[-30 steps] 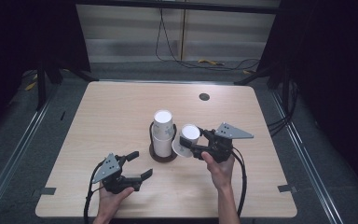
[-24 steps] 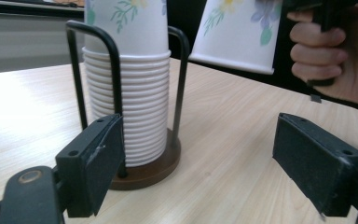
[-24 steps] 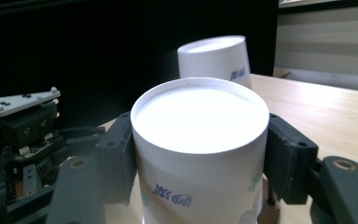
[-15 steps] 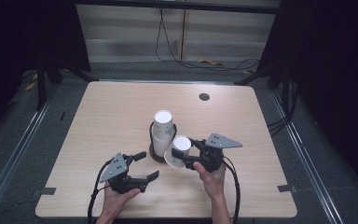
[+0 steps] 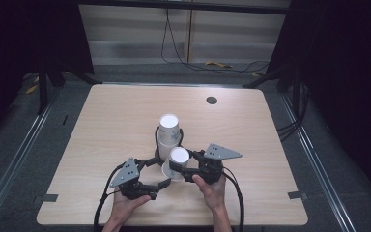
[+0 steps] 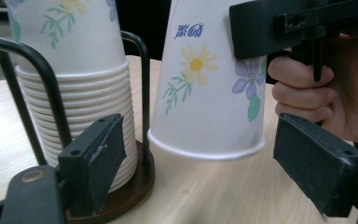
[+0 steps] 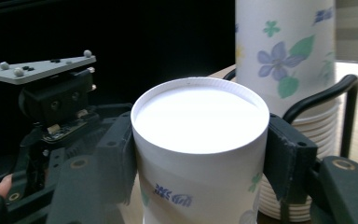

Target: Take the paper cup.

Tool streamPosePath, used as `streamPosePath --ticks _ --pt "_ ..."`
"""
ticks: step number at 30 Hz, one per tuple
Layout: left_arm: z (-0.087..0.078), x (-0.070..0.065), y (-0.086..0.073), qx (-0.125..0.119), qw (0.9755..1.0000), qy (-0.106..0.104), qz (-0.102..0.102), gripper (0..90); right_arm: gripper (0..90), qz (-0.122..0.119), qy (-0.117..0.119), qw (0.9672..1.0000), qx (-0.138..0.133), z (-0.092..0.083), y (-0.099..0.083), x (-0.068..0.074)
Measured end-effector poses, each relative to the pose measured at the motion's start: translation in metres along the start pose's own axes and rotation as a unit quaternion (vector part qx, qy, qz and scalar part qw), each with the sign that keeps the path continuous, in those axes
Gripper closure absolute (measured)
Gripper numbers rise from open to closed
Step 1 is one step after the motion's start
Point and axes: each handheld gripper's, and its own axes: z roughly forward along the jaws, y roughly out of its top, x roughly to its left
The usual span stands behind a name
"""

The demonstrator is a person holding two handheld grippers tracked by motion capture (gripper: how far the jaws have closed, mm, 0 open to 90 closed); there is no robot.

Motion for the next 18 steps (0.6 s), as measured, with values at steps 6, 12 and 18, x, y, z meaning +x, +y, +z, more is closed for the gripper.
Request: streamPosePath --ticks 6,12,18 --pt "0.005 0.0 -0.003 0.002 1.0 -0.007 -0.004 19.5 35.6 0.002 0.008 1.0 0.004 0.004 -0.004 0.002" --pt "0.01 0.0 -0.006 0.009 0.9998 -0.017 -0.003 20.1 35.5 0.001 0.018 0.9998 0.006 0.009 -0.005 0.005" --pt "0.013 0.0 -0.007 0.009 0.9998 -0.015 -0.005 19.2 35.6 0.002 0.023 0.9997 0.005 0.012 -0.007 0.006"
